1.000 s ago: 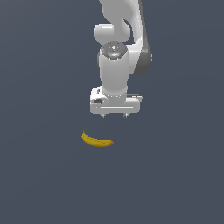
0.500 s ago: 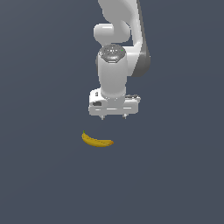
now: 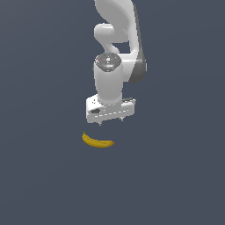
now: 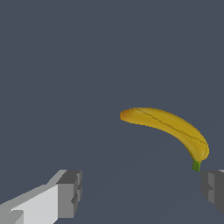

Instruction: Pick up the object and move it to a goal position.

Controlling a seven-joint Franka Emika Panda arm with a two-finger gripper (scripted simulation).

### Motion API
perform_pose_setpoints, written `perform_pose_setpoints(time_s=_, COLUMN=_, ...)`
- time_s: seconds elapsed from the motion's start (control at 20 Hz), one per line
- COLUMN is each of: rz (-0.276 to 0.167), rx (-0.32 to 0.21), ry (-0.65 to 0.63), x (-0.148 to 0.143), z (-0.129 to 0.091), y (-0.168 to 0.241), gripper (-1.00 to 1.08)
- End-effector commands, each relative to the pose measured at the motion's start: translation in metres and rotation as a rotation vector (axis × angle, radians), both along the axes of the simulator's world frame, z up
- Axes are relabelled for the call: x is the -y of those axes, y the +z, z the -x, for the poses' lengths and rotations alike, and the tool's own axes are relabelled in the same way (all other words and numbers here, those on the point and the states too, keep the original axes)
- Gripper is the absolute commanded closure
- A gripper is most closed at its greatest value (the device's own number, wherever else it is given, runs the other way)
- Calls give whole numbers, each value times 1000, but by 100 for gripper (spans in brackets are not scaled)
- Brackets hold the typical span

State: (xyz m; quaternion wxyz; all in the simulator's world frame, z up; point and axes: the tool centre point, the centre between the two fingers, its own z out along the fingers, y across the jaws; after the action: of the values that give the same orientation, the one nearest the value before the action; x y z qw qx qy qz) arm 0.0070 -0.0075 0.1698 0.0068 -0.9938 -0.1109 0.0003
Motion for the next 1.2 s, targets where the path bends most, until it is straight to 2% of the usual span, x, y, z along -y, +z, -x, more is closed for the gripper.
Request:
perform_pose_setpoints(time_s=0.0, rz=3, rx=0, ry=61, x=6, z=-3, y=-6, gripper=-92)
perform_pose_setpoints(time_s=1.15, rz=15, rx=1, ry=634, x=56, z=-22, y=-66, gripper=-92)
